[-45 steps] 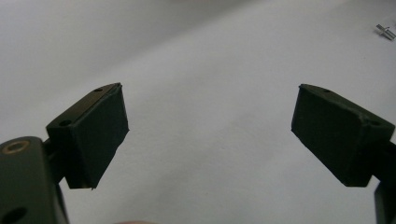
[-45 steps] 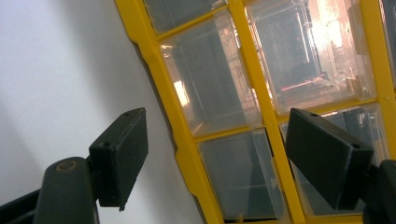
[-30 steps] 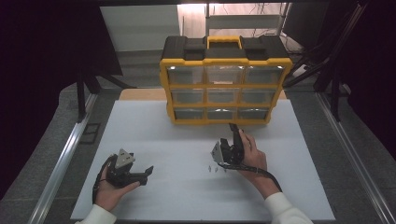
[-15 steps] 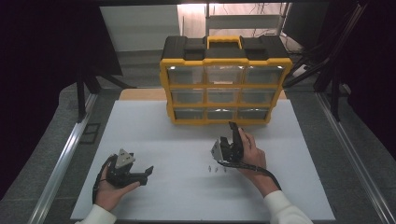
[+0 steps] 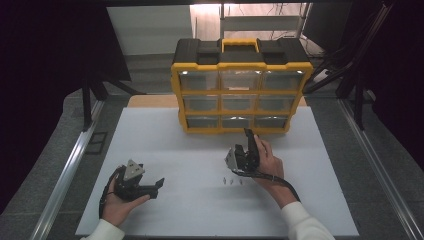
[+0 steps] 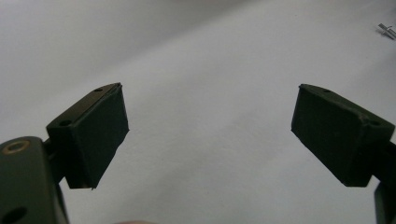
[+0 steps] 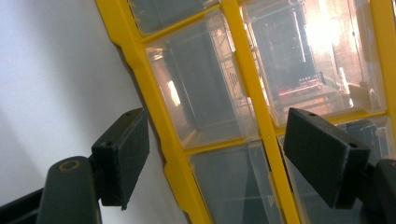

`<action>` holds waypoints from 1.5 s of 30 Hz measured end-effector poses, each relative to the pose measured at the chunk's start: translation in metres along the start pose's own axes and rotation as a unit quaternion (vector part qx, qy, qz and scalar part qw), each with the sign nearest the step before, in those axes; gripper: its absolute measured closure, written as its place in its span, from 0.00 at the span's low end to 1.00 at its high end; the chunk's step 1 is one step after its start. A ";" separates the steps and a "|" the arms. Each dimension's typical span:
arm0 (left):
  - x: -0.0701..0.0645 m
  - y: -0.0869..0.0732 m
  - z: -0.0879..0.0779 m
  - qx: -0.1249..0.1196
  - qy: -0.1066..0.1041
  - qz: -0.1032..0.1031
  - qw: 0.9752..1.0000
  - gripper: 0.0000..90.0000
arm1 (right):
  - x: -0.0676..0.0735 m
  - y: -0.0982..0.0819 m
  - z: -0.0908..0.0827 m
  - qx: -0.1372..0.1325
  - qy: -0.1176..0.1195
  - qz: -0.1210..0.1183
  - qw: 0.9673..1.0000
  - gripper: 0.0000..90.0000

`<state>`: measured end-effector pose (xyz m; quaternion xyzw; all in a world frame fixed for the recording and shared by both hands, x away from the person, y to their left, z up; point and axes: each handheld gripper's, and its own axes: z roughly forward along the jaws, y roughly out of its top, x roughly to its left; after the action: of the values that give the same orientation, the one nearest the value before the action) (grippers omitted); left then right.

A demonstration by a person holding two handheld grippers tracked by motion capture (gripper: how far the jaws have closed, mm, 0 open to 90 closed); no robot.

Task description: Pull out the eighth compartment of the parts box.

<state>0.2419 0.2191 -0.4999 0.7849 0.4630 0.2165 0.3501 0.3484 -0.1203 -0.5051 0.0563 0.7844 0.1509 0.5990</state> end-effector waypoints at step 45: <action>0.002 -0.001 0.001 0.003 0.001 -0.003 1.000 0.13 | -0.004 0.000 0.029 0.010 -0.006 -0.008 1.000 0.26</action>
<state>0.2428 0.2206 -0.5017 0.7846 0.4662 0.2150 0.3477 0.3776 -0.1167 -0.5081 0.0569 0.7829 0.1376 0.6040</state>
